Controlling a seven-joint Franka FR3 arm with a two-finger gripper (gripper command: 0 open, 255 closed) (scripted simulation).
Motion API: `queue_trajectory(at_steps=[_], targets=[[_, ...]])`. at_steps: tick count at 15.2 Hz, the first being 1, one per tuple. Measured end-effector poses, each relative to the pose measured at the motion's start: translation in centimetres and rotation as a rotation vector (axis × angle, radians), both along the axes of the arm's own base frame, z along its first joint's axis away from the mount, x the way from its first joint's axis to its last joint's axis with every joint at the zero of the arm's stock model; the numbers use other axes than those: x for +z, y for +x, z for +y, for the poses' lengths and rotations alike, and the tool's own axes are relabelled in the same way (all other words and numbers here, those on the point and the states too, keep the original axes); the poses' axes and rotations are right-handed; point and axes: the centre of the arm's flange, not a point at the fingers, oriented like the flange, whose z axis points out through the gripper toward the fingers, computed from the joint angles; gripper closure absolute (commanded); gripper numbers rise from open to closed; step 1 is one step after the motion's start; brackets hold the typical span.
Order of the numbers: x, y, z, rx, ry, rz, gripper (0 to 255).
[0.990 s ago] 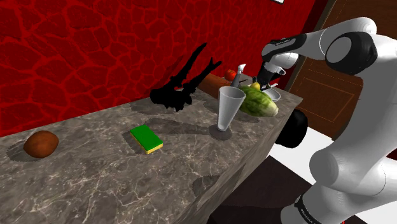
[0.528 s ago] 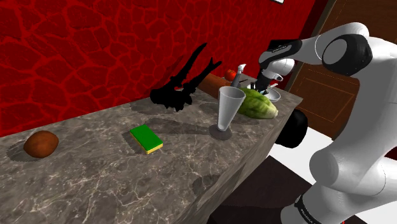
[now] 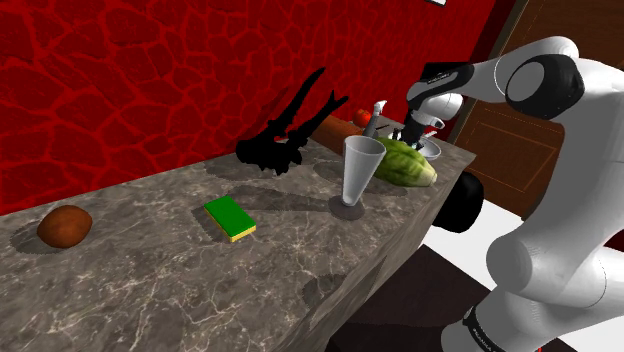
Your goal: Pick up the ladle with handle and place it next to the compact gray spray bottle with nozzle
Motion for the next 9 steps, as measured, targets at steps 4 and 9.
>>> queue_trajectory(at_steps=[4, 9], targets=[[-0.1, 0.0, 0.0, -0.001, 0.001, 0.002, 0], [3.6, -0.6, -0.3, -0.001, 0.001, 0.001, 0]])
